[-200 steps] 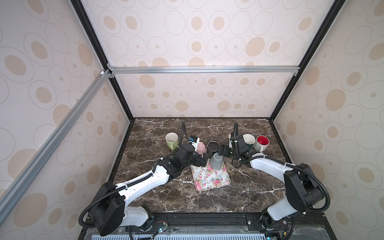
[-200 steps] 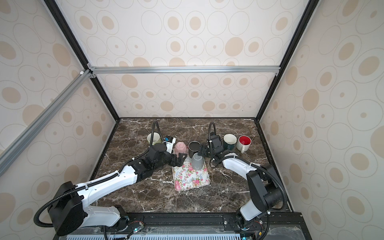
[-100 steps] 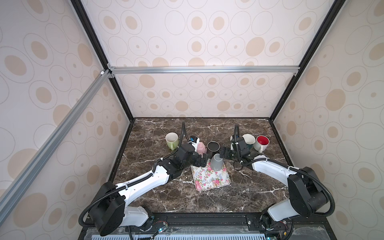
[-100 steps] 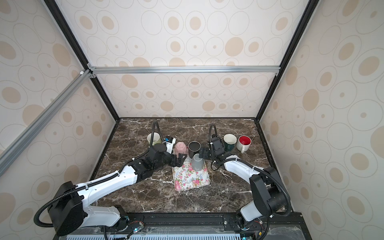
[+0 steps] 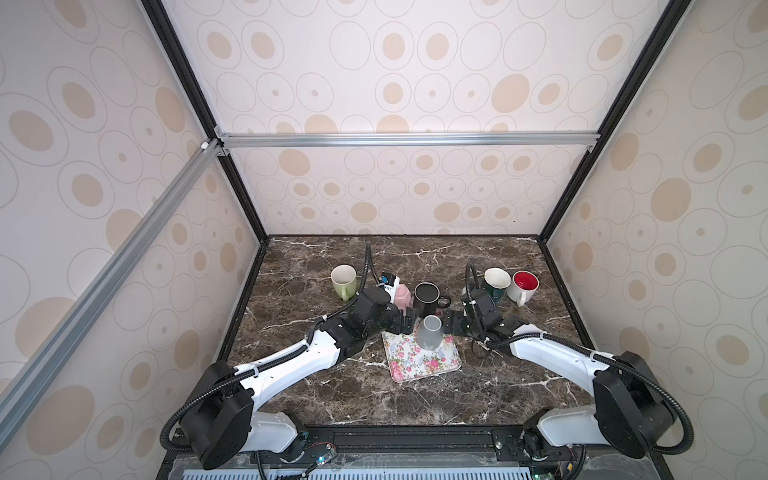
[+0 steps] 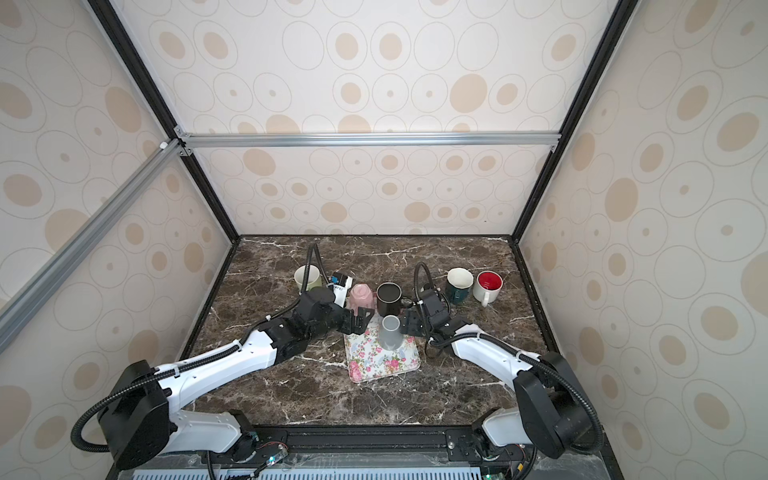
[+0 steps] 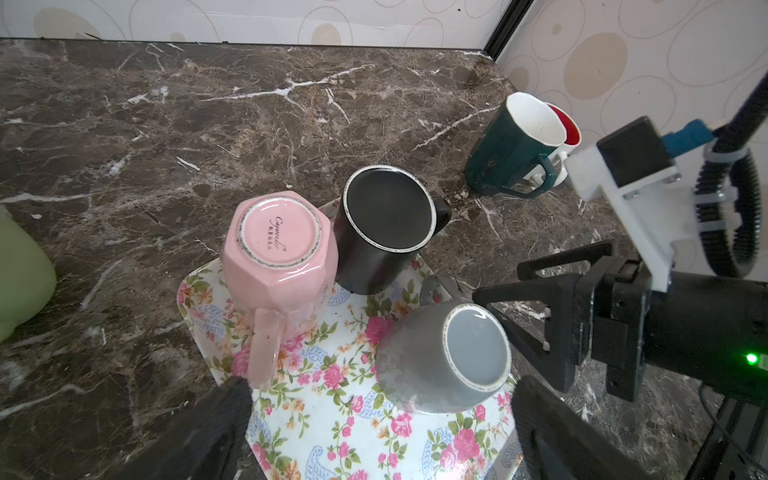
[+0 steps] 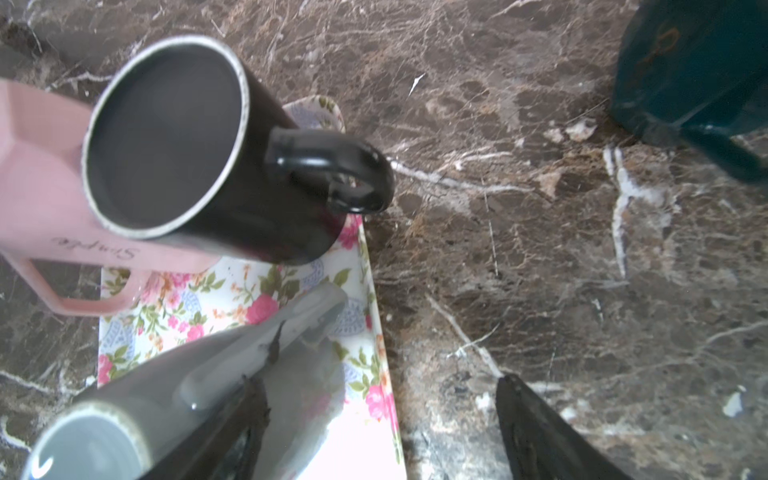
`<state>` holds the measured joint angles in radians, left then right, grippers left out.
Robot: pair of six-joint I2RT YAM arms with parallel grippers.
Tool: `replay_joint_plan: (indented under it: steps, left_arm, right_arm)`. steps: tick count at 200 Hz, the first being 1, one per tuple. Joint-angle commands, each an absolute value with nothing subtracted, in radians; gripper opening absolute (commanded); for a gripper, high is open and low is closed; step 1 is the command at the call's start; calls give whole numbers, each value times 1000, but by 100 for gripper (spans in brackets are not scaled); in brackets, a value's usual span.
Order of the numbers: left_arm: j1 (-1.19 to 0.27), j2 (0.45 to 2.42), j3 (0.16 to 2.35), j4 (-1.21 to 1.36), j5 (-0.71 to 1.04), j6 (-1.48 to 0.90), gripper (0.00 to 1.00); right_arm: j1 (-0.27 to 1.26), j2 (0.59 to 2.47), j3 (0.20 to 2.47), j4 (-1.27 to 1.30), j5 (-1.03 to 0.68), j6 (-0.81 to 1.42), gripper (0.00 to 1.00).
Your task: Turn the mug right side up
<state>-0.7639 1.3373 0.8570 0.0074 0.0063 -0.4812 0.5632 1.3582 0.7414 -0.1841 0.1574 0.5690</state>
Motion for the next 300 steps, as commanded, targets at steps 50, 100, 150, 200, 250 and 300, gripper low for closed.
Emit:
replay_joint_plan:
  steps: [50,100,150,200,250,300]
  left_arm:
    - [-759,1330,853,14,0,-462,98]
    - [-753,1313,834,25,-9,-463,98]
    - [-748,1287,798,35,-16,-472,98]
    - [-737,1240,750,36,-31,-485,98]
    - [-724,1202,726,26,-36,-491,98]
    - [-722,1170,697,37,-43,-501,98]
  right_arm:
    - [660,1287,689,-280,202,641,88]
    - [708,1270,648,-192,149,689,88]
    - [746,1382,725,-176,154,687,88]
    - [772,1487,834,-173,205,663,86]
    - [773,1499,917,-227,198,620,86]
    - [703,1411,860,-142,29,361,82]
